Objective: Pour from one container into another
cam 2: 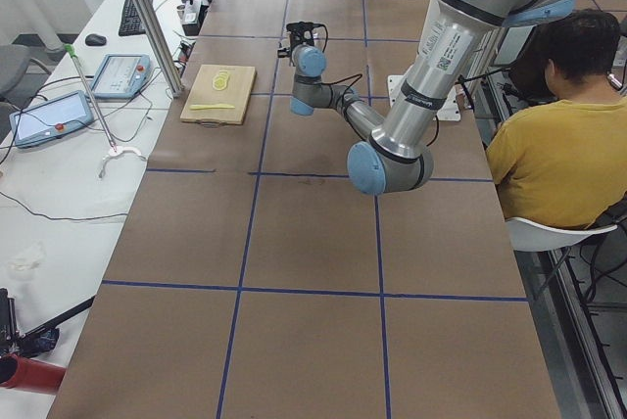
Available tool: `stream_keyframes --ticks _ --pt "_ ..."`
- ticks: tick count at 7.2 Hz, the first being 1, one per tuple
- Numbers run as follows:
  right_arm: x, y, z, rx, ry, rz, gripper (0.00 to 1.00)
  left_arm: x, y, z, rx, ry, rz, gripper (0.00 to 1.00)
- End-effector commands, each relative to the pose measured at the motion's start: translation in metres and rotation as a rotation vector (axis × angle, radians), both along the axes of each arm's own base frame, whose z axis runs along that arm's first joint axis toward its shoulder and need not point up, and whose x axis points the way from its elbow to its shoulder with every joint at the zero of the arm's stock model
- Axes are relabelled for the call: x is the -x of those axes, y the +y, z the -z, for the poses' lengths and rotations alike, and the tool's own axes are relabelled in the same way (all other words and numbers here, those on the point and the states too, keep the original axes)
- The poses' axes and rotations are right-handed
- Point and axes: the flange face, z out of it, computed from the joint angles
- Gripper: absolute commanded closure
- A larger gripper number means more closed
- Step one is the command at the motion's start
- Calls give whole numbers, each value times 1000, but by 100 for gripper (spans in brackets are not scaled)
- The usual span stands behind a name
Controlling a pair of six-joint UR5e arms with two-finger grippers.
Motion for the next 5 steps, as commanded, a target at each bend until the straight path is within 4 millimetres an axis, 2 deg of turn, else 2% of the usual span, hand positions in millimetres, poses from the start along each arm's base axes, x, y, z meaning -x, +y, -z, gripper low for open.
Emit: stream_keyframes --ticks 1,2,3,4,5 --pt "-84 -10 -36 213 101 112 0 0 -1 0 1 -2 1 100" --pt "-117 -34 -23 343 131 171 0 0 -1 0 1 -2 1 100" --pt "-150 -44 -13 411 189 279 0 0 -1 0 1 -2 1 100" --pt "-177 -27 -31 483 195 342 0 0 -1 -1 1 -3 2 100" --pt "-180 2 -59 549 174 346 0 8 -7 -1 -2 0 17 100"
